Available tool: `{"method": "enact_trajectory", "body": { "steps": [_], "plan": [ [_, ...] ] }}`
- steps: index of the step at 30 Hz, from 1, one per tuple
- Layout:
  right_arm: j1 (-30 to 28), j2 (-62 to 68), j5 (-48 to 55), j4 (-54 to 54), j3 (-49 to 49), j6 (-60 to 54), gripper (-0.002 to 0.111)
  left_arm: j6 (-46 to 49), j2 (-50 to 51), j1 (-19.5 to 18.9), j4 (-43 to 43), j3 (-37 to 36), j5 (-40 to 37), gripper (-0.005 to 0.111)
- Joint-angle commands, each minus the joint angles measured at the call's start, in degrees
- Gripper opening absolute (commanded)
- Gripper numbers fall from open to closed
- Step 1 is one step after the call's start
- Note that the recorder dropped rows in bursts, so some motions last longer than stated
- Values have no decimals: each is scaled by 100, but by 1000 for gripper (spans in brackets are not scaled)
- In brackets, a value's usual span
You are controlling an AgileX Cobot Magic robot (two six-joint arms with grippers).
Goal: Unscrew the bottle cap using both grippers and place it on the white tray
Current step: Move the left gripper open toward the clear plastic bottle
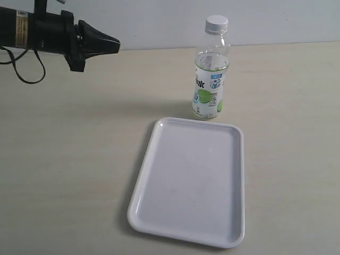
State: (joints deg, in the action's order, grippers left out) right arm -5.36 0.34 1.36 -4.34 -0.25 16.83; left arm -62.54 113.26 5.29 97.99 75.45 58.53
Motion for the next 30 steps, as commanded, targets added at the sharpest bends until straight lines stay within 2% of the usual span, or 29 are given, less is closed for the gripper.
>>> {"method": "enact_trajectory", "body": {
  "steps": [1, 5, 7, 11, 18, 20, 25, 30],
  "plan": [
    [-4, -34, -12, -11, 25, -53, 0, 928, 745, 187, -314, 321, 592, 0],
    [-4, -34, -12, -11, 25, -53, 0, 1460, 1358, 776, -393, 620, 182, 0],
    [-4, -34, -12, -11, 25, -53, 0, 1460, 1528, 915, -465, 862, 102, 0],
    [-4, -34, -12, -11, 25, -53, 0, 1473, 1786, 1101, -746, 1247, 101, 0],
    [-4, -34, -12, -11, 25, -53, 0, 1799, 2013, 1198, -1176, 1308, 71, 2],
    [-4, -34, -12, -11, 25, -53, 0, 1799, 2058, 1240, -1153, 1308, 71, 10],
    [-4, -34, -12, -11, 25, -53, 0, 1799, 2082, 1351, -1348, 1308, 43, 44],
    [-4, -34, -12, -11, 25, -53, 0, 1799, 2144, 1433, -1913, 1308, 22, 62]
  ]
}}
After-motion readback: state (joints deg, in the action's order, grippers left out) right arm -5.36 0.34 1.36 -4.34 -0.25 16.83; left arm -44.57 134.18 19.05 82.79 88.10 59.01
